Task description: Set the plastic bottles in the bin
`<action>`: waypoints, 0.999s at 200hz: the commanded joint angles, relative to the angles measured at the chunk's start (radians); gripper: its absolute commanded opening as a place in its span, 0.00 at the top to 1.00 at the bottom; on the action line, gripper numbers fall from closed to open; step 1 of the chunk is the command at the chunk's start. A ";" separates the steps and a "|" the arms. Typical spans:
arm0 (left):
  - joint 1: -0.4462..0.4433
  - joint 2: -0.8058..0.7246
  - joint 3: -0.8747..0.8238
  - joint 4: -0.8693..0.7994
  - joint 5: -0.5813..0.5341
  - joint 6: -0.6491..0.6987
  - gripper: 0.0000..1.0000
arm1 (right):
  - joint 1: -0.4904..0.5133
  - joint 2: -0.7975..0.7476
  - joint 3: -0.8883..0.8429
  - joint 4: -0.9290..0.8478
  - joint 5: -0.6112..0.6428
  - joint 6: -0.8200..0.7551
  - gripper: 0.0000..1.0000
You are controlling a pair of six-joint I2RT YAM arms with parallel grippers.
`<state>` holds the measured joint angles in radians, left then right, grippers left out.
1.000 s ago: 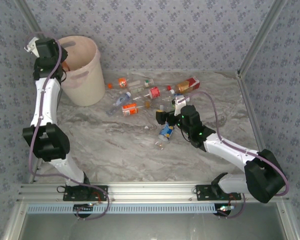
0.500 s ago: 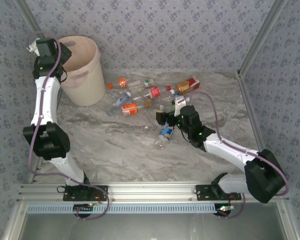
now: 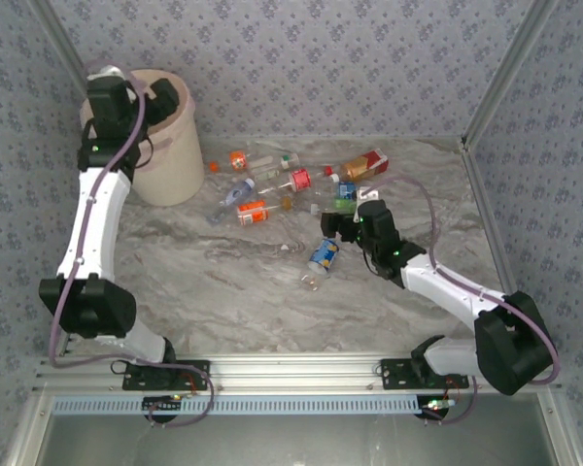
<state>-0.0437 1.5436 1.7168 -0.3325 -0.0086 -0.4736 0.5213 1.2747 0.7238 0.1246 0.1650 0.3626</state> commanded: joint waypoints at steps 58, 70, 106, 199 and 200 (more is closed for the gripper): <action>-0.029 -0.242 -0.418 0.328 0.343 -0.051 0.02 | -0.158 0.208 0.272 -0.370 -0.120 0.048 0.00; -0.036 -0.261 -0.446 0.321 0.358 -0.068 0.02 | -0.179 0.249 0.319 -0.408 -0.107 0.121 0.00; -0.061 -0.308 -0.529 0.277 0.357 -0.057 0.02 | -0.202 0.365 0.416 -0.413 -0.113 0.482 0.00; -0.070 -0.415 -0.657 0.138 0.348 0.012 0.02 | -0.211 0.613 0.667 -0.577 -0.122 0.963 0.03; -0.070 -0.416 -0.659 0.139 0.350 0.012 0.02 | -0.211 0.613 0.667 -0.577 -0.123 0.968 0.03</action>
<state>-0.1051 1.1717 1.0924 -0.1711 0.3256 -0.4873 0.3183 1.8648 1.3643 -0.4068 0.0521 1.1862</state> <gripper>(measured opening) 0.977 0.980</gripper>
